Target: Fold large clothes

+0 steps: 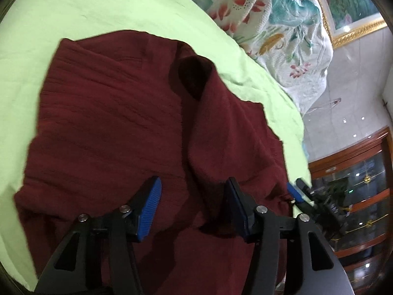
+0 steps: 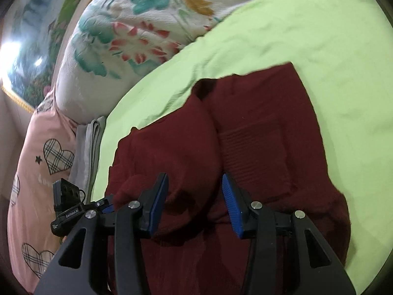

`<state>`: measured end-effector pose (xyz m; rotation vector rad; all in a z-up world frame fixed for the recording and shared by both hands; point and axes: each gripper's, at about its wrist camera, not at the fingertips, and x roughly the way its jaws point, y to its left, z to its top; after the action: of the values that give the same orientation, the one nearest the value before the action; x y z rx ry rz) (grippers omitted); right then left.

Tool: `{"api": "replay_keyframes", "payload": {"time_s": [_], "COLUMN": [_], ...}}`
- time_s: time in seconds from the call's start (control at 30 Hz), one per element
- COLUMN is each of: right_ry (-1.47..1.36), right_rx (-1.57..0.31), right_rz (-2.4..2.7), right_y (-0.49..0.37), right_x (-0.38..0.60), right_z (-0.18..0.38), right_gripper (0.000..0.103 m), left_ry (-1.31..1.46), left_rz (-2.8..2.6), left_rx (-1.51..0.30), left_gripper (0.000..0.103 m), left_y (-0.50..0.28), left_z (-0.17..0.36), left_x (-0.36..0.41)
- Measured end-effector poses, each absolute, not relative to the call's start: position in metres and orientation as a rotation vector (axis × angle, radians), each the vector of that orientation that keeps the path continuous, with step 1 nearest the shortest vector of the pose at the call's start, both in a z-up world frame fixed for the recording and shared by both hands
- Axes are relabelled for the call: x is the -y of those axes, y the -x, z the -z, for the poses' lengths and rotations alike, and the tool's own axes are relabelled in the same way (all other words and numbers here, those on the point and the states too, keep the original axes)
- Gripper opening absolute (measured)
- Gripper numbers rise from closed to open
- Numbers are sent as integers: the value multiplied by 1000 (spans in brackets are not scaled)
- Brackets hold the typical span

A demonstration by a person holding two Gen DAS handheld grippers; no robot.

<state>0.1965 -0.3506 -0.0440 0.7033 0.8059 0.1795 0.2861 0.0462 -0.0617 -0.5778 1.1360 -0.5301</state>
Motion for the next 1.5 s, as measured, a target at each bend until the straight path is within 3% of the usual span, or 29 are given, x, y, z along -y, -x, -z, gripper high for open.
{"api": "replay_keyframes", "payload": {"time_s": [0.33, 0.37, 0.4, 0.43, 0.47, 0.7, 0.77, 0.83, 0.87, 1.1, 1.13, 1.5], "right_ry": [-779, -791, -803, -812, -818, -774, -766, -764, -762, -743, -731, -760], "right_rx": [-773, -758, -750, -750, -755, -823, -835, -856, -872, -916, -898, -549], "right_rz": [-203, -199, -186, -180, -179, -208, -216, -234, -253, -301, -299, -372], "right_y": [-196, -199, -202, -205, -208, -217, -219, -223, -225, -228, -226, -211], "right_x": [358, 360, 362, 364, 365, 352, 348, 344, 340, 326, 327, 368], "right_z": [52, 52, 53, 54, 56, 67, 70, 73, 74, 78, 74, -6], "right_gripper": [47, 47, 47, 46, 46, 42, 36, 15, 12, 9, 4, 3], "left_ry": [671, 667, 648, 629, 611, 596, 610, 620, 630, 644, 646, 613], "left_rz": [554, 555, 558, 564, 570, 531, 513, 512, 516, 544, 545, 637], "left_rx": [-1158, -1153, -1147, -1153, -1166, -1020, -1019, -1027, -1031, -1043, -1041, -823], "left_gripper": [52, 47, 22, 7, 4, 2, 2, 2, 2, 2, 2, 2], "left_y": [-312, -313, -316, -317, -316, -290, -290, -289, -289, -289, -289, -294], "left_z": [70, 72, 71, 71, 73, 50, 53, 56, 58, 58, 57, -1], "left_x": [-35, -33, -28, -23, -20, -46, -55, -59, -59, -50, -51, -54]}}
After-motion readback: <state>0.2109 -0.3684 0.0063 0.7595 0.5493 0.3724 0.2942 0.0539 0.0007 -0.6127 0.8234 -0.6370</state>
